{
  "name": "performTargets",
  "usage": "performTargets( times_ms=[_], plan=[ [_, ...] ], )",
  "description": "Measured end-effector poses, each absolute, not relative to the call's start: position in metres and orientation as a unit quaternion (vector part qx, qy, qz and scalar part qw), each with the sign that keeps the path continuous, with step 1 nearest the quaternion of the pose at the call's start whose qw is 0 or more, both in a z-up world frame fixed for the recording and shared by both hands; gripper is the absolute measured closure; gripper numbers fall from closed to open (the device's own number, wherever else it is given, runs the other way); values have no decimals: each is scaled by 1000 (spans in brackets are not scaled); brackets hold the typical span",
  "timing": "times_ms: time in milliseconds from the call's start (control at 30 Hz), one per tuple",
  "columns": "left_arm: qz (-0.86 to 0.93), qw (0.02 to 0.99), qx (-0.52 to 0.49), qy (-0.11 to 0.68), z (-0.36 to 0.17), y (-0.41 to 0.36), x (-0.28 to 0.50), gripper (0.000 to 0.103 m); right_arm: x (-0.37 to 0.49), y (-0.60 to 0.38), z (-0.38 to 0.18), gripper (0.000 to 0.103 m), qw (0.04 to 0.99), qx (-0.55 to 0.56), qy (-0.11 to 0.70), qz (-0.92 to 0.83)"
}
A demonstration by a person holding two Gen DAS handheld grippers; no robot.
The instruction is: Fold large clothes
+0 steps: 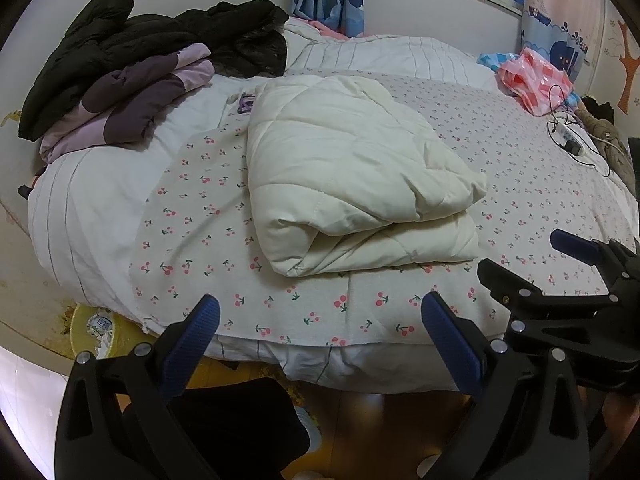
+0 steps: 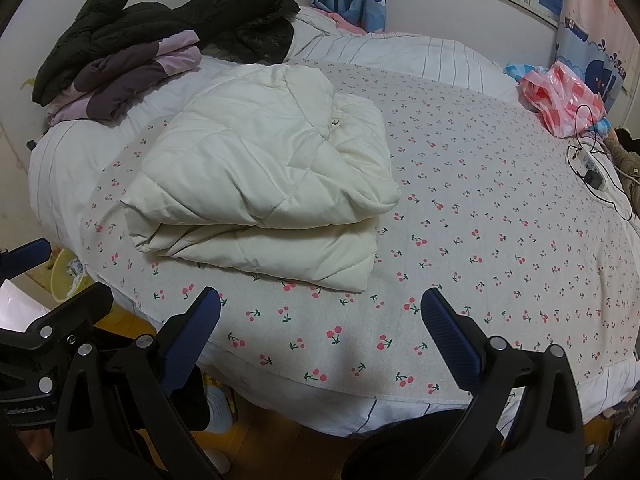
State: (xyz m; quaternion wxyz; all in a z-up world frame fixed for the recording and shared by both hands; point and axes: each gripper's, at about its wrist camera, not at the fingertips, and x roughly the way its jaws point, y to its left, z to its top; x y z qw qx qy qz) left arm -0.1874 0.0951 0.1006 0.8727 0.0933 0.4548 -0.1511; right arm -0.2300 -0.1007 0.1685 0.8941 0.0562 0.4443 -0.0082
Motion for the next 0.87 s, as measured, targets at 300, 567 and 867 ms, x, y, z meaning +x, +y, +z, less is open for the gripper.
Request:
performTargets(
  times_ms=[300, 567, 867],
  plan=[
    [-150, 866, 94, 467, 97, 94, -186, 7, -229, -100, 166, 6, 893, 57, 446, -6],
    [-179, 885, 72, 424, 112, 98, -196, 7, -229, -103, 165, 6, 893, 58, 446, -5],
    [-170, 872, 77, 452, 105, 95, -196, 7, -233, -104, 171, 6, 896, 59, 440, -8]
  ],
)
